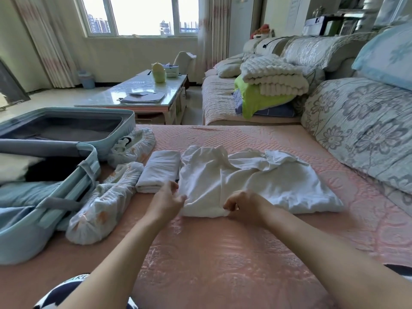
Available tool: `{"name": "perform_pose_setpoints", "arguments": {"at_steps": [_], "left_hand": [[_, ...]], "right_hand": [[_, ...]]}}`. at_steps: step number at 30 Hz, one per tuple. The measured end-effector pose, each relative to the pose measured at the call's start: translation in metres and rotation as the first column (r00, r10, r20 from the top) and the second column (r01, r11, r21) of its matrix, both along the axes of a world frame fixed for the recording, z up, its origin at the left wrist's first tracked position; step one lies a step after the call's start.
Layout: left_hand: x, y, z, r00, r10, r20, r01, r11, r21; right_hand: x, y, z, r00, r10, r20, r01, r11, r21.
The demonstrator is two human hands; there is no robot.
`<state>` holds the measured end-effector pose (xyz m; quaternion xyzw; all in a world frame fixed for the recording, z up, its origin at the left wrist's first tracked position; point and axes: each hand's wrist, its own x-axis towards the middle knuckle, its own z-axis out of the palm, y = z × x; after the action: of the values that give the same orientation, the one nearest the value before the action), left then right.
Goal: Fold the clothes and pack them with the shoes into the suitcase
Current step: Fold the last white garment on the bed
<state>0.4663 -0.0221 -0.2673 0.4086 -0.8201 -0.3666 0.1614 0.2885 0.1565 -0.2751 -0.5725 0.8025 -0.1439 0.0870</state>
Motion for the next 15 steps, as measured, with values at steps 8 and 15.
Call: {"name": "perform_pose_setpoints", "arguments": {"at_steps": [8, 15], "left_hand": [[0.006, 0.002, 0.005, 0.741, 0.110, 0.663, 0.111, 0.953, -0.282], [-0.019, 0.022, -0.002, 0.813, -0.395, 0.428, 0.542, 0.782, -0.308]], "right_hand": [[-0.009, 0.017, 0.014, 1.000, -0.012, -0.002, 0.012, 0.998, 0.067], [-0.008, 0.026, 0.010, 1.000, -0.011, 0.022, 0.010, 0.999, 0.042]]}}
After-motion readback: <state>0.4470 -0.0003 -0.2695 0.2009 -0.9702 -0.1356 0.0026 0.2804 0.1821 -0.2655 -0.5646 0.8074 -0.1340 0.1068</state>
